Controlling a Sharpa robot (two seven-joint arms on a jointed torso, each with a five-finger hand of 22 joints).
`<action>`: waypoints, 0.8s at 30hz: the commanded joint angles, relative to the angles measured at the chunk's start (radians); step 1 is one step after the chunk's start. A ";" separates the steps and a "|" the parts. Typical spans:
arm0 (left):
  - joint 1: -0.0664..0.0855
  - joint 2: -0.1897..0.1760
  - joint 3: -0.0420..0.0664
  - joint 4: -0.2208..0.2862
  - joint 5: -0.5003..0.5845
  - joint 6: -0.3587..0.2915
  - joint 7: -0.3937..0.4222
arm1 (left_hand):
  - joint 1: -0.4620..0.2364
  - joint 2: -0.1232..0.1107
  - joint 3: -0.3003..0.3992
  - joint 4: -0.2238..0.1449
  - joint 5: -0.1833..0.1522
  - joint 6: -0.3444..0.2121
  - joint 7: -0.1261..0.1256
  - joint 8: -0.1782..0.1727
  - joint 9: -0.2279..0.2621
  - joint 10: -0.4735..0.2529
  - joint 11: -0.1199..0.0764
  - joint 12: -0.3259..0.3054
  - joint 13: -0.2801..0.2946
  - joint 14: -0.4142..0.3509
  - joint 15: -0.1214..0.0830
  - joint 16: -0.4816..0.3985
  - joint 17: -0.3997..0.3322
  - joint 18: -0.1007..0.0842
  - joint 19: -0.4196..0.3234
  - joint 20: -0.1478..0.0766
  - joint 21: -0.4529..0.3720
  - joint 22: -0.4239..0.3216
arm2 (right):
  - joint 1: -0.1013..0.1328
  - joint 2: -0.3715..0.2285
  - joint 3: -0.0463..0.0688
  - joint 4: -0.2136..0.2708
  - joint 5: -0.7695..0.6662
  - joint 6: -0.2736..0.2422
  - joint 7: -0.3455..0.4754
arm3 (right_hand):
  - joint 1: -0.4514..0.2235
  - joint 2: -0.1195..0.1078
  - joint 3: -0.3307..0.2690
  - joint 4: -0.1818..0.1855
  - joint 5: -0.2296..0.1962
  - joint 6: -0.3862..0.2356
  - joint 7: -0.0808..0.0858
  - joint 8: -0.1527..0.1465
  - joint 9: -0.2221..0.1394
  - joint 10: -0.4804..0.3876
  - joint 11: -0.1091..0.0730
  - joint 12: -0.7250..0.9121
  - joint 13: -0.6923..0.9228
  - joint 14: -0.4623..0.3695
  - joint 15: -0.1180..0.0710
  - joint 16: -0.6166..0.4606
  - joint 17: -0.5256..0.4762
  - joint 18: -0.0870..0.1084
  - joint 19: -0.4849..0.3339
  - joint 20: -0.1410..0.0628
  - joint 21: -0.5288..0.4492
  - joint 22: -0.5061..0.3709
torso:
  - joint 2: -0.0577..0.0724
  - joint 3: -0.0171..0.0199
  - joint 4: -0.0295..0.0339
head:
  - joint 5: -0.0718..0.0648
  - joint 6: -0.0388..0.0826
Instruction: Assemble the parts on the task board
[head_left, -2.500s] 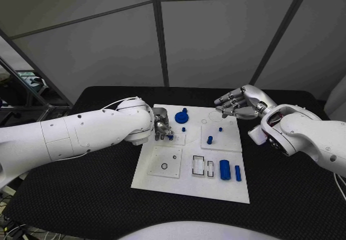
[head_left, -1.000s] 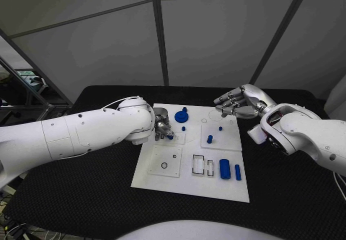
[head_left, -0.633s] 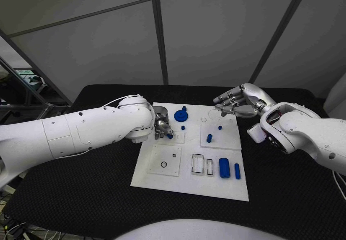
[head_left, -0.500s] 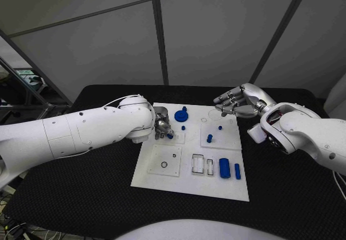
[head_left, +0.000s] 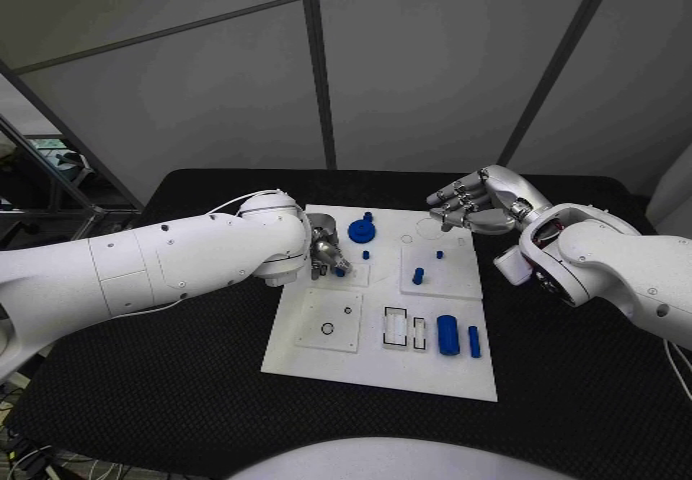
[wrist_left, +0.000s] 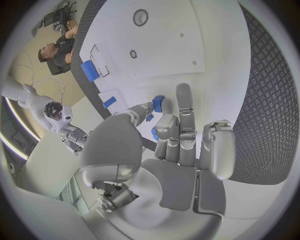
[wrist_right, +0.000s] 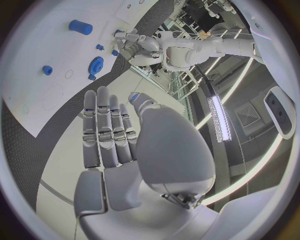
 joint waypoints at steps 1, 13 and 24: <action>0.000 0.002 -0.001 -0.002 0.005 0.011 -0.012 | -0.014 0.002 -0.031 0.009 -0.005 0.008 0.000 -0.005 0.001 0.005 -0.001 0.005 0.003 0.005 -0.003 -0.004 0.002 -0.008 0.025 -0.008 0.006 0.106 | 0.002 0.001 0.001 0.000 0.003 0.006 0.007 | -0.011 -0.001 0.001 0.004 0.006 -0.010 0.000 -0.005 -0.001 -0.010 0.003 -0.006 -0.004 -0.005 0.007 -0.008 -0.002 0.000 -0.005 0.007 -0.008 -0.002 | 0.000 0.0000 0.0000 | 0.000 0.000; 0.000 0.005 -0.001 -0.010 0.002 0.004 -0.012 | -0.016 0.012 -0.094 0.030 -0.004 0.014 0.000 -0.013 0.003 0.005 0.000 0.006 0.005 0.005 -0.003 -0.006 0.004 -0.008 0.026 -0.009 0.006 0.108 | 0.002 0.001 0.001 -0.002 0.006 0.006 0.007 | -0.015 -0.002 0.002 0.005 0.006 -0.017 0.003 -0.006 0.000 -0.019 0.008 -0.010 -0.011 -0.011 0.012 -0.019 -0.004 0.000 -0.009 0.011 -0.018 -0.008 | 0.000 0.0002 0.0005 | -0.002 0.000; 0.000 -0.012 0.002 0.000 0.004 -0.012 -0.009 | -0.057 0.004 -0.244 0.103 -0.006 0.020 0.004 -0.025 0.007 0.004 0.003 0.005 0.005 0.006 -0.001 -0.009 0.006 -0.008 0.025 -0.007 0.004 0.108 | 0.002 -0.001 0.001 -0.003 0.008 0.005 0.007 | -0.019 -0.002 0.002 0.007 0.008 -0.021 0.006 -0.006 0.000 -0.025 0.011 -0.013 -0.017 -0.015 0.015 -0.027 -0.005 0.000 -0.011 0.014 -0.026 -0.013 | -0.001 -0.0008 0.0013 | -0.005 0.001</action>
